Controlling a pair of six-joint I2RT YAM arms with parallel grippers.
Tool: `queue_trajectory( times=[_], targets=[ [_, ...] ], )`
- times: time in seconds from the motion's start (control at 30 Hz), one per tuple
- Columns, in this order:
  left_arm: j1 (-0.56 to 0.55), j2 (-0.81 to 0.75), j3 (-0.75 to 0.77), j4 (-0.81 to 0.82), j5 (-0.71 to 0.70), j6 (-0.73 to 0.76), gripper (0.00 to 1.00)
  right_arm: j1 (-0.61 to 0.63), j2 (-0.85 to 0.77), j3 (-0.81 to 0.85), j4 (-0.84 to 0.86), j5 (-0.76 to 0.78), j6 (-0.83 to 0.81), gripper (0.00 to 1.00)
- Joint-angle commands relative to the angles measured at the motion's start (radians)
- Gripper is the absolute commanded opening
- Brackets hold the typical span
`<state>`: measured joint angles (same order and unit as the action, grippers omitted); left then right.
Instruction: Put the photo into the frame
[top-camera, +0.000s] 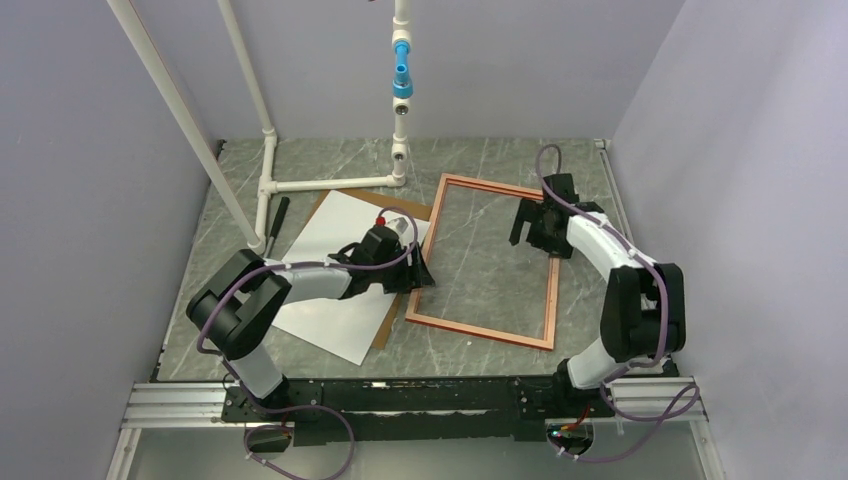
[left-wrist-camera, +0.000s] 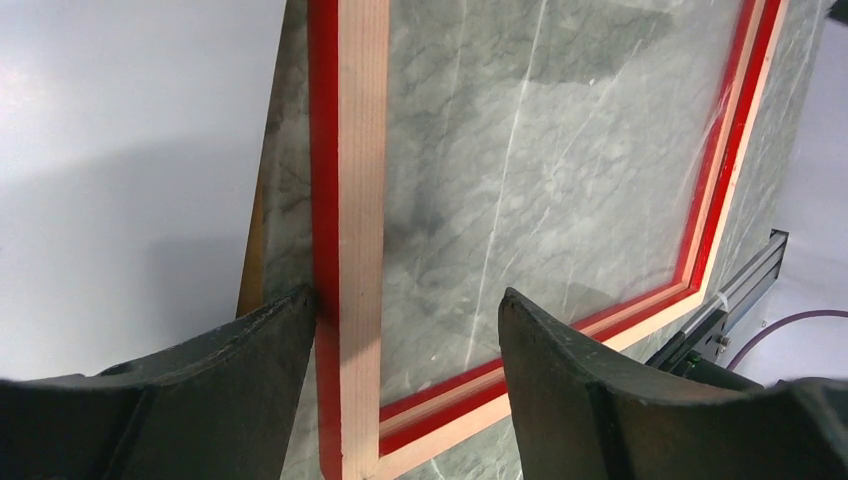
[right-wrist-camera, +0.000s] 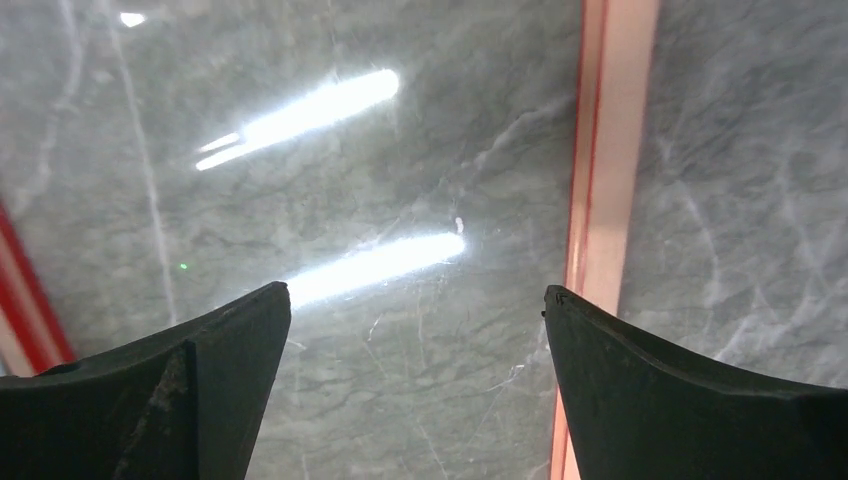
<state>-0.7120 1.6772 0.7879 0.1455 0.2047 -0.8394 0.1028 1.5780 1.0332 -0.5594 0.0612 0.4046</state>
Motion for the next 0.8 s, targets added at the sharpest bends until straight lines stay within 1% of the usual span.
queue_trajectory(
  times=[0.0,0.2,0.3,0.37,0.53,0.6,0.77],
  targets=[
    [-0.03,0.033,0.012,-0.047,0.009,0.013,0.72,-0.052,-0.112,0.056,-0.025,-0.008,0.019,1.0],
    [-0.073,0.091,0.05,-0.01,0.061,-0.013,0.7,-0.166,-0.189,0.028,-0.016,-0.011,0.007,1.0],
    [-0.095,0.11,0.071,-0.012,0.07,-0.019,0.7,-0.212,-0.19,0.016,-0.015,-0.021,-0.013,1.0],
    [-0.106,0.113,0.076,-0.004,0.075,-0.016,0.7,-0.222,-0.178,0.015,-0.019,-0.023,-0.023,1.0],
    [-0.107,0.103,0.072,0.002,0.081,0.0,0.71,-0.224,-0.134,0.023,-0.019,-0.056,-0.033,1.0],
    [-0.104,0.088,0.066,-0.012,0.065,0.005,0.73,-0.211,-0.119,0.03,-0.022,-0.107,-0.037,1.0],
    [-0.073,0.02,0.022,-0.008,0.045,0.01,0.77,-0.113,-0.111,0.034,-0.035,-0.106,-0.032,1.0]
  ],
)
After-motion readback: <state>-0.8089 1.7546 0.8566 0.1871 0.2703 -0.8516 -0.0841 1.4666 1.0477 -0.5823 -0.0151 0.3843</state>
